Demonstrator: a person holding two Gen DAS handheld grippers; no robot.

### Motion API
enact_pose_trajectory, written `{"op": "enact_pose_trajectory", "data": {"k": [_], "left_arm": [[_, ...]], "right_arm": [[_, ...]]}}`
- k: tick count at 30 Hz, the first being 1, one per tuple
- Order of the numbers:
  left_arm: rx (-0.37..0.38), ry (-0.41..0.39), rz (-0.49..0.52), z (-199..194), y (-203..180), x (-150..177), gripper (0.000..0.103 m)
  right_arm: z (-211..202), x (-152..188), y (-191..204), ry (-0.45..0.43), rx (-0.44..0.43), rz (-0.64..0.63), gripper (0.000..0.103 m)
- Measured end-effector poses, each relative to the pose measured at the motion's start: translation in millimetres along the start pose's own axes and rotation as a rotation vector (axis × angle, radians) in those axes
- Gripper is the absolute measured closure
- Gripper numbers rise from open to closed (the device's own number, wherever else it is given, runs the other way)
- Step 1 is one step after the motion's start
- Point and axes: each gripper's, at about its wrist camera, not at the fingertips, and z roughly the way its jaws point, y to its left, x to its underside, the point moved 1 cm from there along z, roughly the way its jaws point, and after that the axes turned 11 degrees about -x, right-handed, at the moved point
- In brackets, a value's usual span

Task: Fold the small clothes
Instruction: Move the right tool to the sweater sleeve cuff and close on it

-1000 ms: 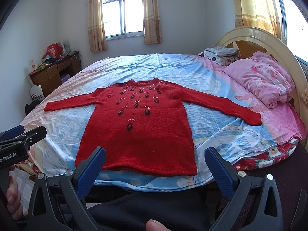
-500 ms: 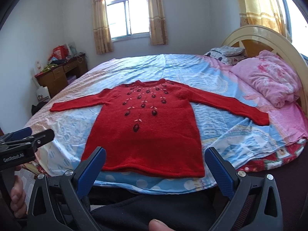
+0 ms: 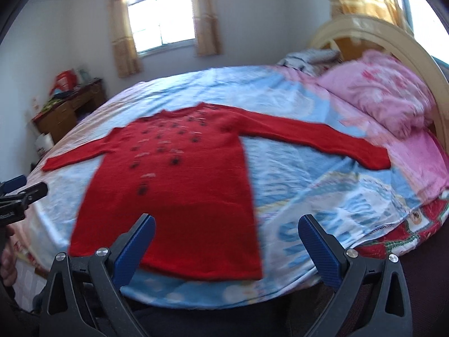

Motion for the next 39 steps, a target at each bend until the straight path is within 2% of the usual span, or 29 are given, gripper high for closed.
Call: {"op": "enact_pose_trajectory", "data": {"k": [2, 6, 9, 12, 16, 18, 26, 32, 37, 39], "left_arm": [[0.001, -0.004, 0.005, 13, -3, -8, 0.0], [-0.028, -0.042, 0.01, 40, -11, -24, 0.0], [-0.052, -0.056, 0.005, 58, -15, -32, 0.0], [-0.077, -0.051, -0.001, 81, -19, -39, 0.0], [-0.108, -0.025, -0.016, 111, -23, -48, 0.0], [-0.122, -0.013, -0.022, 123, -24, -53, 0.0], [-0.171, 0.012, -0.025, 153, -23, -63, 0.0], [-0.203, 0.044, -0.057, 167, -5, -60, 0.0], [-0.233, 0.055, -0.075, 175, 6, -58, 0.0], [-0.239, 0.061, -0.063, 179, 6, -57, 0.0]], "right_arm": [[10, -4, -23, 0.009, 0.047, 0.028, 0.003], [33, -18, -86, 0.02, 0.115, 0.13, 0.018], [44, -28, -123, 0.031, 0.135, 0.2, 0.028], [50, -43, -156, 0.028, 0.169, 0.243, 0.029], [50, -65, -197, 0.003, 0.262, 0.264, 0.031], [51, -73, -216, 0.005, 0.294, 0.281, 0.036], [60, -96, -293, 0.032, 0.409, 0.381, 0.046], [83, -103, -332, 0.085, 0.424, 0.441, 0.057], [105, -105, -348, 0.123, 0.398, 0.481, 0.058], [111, -106, -345, 0.13, 0.386, 0.466, 0.072]]}}
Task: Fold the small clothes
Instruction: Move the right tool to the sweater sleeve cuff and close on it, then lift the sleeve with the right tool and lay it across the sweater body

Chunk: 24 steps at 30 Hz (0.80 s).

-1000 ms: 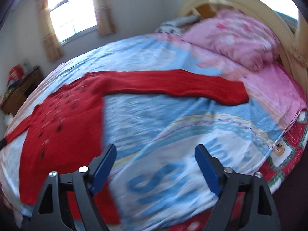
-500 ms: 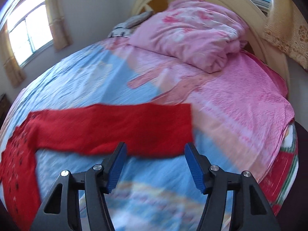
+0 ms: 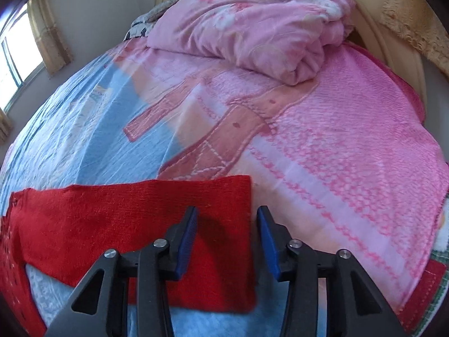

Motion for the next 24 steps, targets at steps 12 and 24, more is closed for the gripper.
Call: {"op": "enact_pose_trajectory", "data": {"k": [12, 24], "left_arm": [[-0.004, -0.027, 0.026, 6, 8, 2, 0.0], [-0.014, -0.01, 0.007, 27, 28, 10, 0.0]], "right_arm": [[-43, -11, 54, -0.039, -0.092, -0.092, 0.094], [-111, -44, 193, -0.155, -0.208, -0.289, 0.095]]}}
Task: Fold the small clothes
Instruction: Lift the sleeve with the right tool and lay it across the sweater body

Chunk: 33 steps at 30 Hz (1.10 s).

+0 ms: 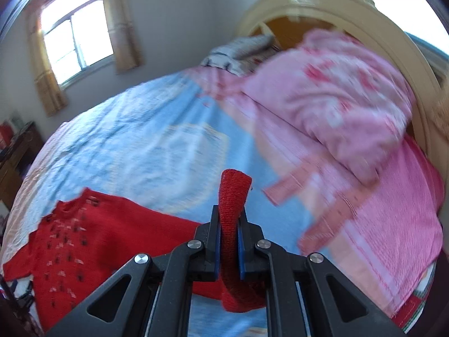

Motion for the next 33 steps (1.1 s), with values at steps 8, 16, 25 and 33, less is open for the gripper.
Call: {"op": "enact_pose_trajectory", "data": {"k": [8, 16, 25, 33], "left_arm": [[0.051, -0.006, -0.027, 1, 4, 5, 0.0], [0.091, -0.007, -0.051, 1, 8, 9, 0.0], [0.125, 0.0, -0.069, 4, 10, 12, 0.0], [0.168, 0.017, -0.065, 6, 8, 17, 0.0]], "right_arm": [[-14, -44, 125, -0.082, -0.089, -0.192, 0.095], [-5, -37, 259, -0.085, -0.219, -0.368, 0.095], [58, 51, 384, 0.038, -0.37, -0.532, 0.095], [146, 149, 431, 0.216, -0.453, -0.555, 0.095]]}}
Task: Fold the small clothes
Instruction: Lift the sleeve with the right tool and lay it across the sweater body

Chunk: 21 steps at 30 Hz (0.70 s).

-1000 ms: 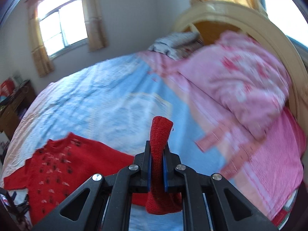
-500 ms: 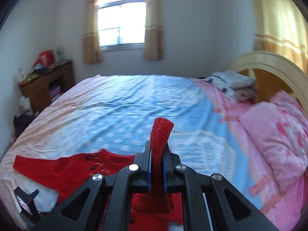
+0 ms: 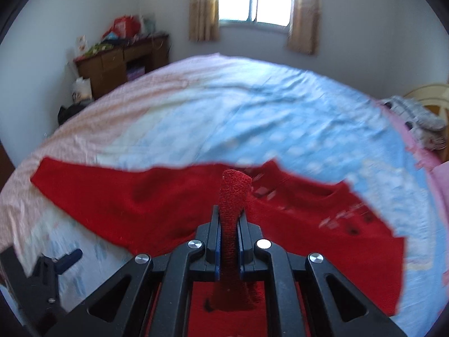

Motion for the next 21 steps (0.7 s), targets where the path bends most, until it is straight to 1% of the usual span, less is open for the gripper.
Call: {"op": "enact_pose_trajectory", "data": {"k": [2, 3, 4, 5, 6, 8, 9, 11, 13, 14, 17, 19, 21], "left_arm": [[0.004, -0.001, 0.001, 0, 0, 1, 0.0], [0.008, 0.001, -0.001, 0, 0, 1, 0.0], [0.014, 0.005, -0.004, 0, 1, 1, 0.0], [0.02, 0.008, -0.008, 1, 2, 1, 0.0], [0.028, 0.012, -0.014, 1, 4, 1, 0.0], [0.044, 0.021, -0.034, 1, 8, 0, 0.0], [0.048, 0.023, -0.041, 0, 10, -1, 0.0], [0.066, 0.031, -0.048, -3, 13, -4, 0.0], [0.082, 0.023, -0.057, -7, 16, -9, 0.0], [0.1, 0.017, -0.057, -10, 15, -14, 0.0], [0.136, 0.017, -0.037, -14, 6, -33, 0.0], [0.155, 0.006, -0.024, -15, -3, -46, 0.001], [0.171, -0.002, -0.006, -12, -13, -56, 0.004]], "right_arm": [[9, 9, -1, 0.009, -0.019, 0.009, 0.094], [11, 14, -5, 0.01, -0.05, 0.019, 0.086], [9, 18, -7, 0.017, -0.071, 0.022, 0.076], [4, 22, -12, 0.023, -0.081, 0.027, 0.049], [-3, 25, -16, 0.009, -0.089, 0.034, 0.04], [-24, 36, -27, -0.034, -0.108, 0.049, 0.04], [-35, 43, -35, -0.047, -0.096, 0.053, 0.04], [-52, 57, -47, -0.051, -0.046, 0.043, 0.04], [-65, 75, -58, -0.042, 0.018, 0.03, 0.04], [-69, 88, -63, -0.028, 0.053, 0.016, 0.04], [-68, 114, -66, -0.001, 0.105, -0.021, 0.04], [-65, 126, -65, 0.002, 0.12, -0.041, 0.04], [-59, 134, -63, 0.002, 0.117, -0.048, 0.04]]}}
